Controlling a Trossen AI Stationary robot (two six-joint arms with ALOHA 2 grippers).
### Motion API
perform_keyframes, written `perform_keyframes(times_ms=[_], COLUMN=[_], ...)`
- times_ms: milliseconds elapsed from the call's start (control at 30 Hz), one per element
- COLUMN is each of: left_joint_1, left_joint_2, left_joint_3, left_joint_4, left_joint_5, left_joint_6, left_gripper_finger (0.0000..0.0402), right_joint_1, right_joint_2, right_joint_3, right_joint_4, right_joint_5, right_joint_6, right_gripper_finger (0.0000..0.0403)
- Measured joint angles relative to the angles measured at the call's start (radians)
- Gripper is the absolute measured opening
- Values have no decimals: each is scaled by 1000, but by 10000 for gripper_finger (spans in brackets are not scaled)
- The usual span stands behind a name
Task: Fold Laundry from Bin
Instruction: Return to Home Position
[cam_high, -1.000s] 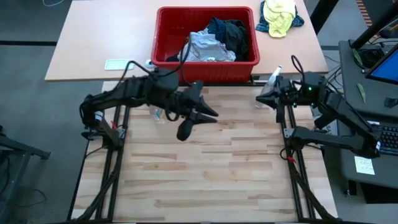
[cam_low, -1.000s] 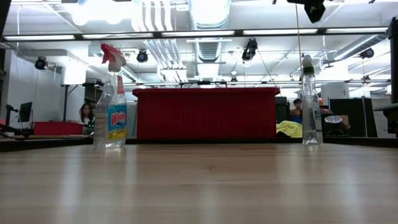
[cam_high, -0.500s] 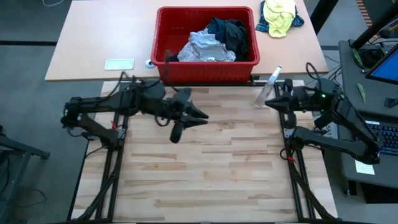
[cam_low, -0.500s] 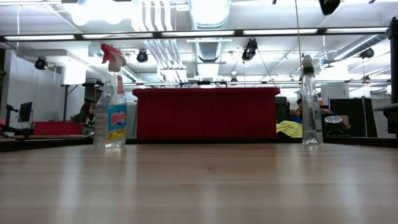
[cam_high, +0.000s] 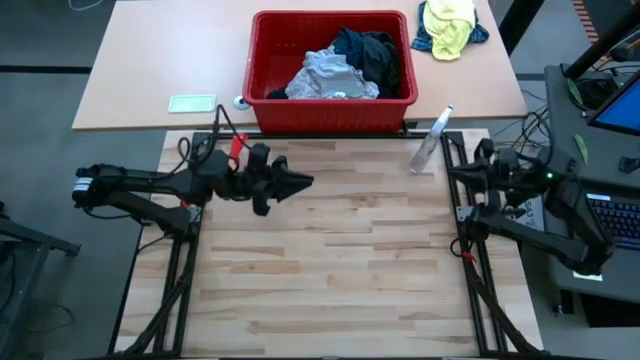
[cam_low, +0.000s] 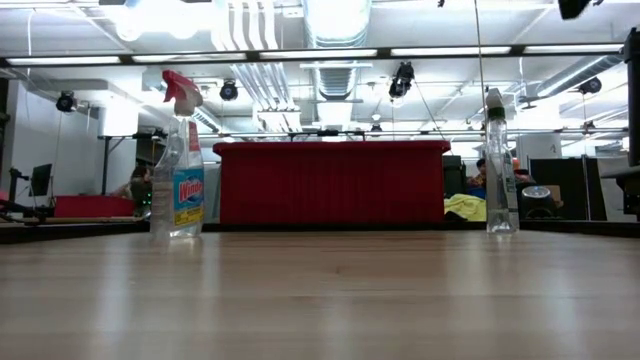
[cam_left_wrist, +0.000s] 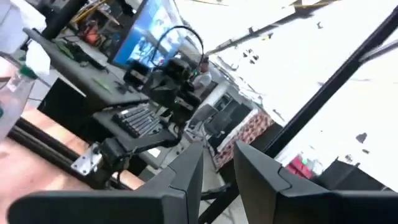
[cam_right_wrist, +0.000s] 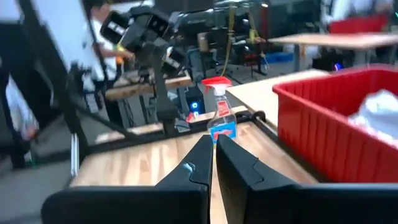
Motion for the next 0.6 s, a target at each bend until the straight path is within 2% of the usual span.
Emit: perform_keyframes(times_ms=[67,167,233,333,400,533,600], left_joint_1=[-4,-38,-53,-71,-75,-76,-76], left_joint_2=[0,4,4,0,4,48,72], left_joint_3=[1,48,95,175,232,337,379], left_joint_4=[19,-12,-114,-333,-462,-668,-729], left_joint_5=[-2,0,3,0,1,8,-1], left_joint_6=[-4,120,199,243,195,2,36], left_gripper_finger=[74,71,66,63,62,62,62], right_joint_1=[0,0,0,0,0,0,0], right_joint_2=[-13,-23,-31,-40,-40,-39,-35], right_joint_3=[-14,-30,-30,-30,-30,-30,-30], right_joint_4=[1,10,12,8,3,3,13], right_joint_5=[10,-49,-46,14,16,17,17], right_joint_6=[69,33,5,39,84,175,208], right_gripper_finger=[13,13,13,13,13,13,13])
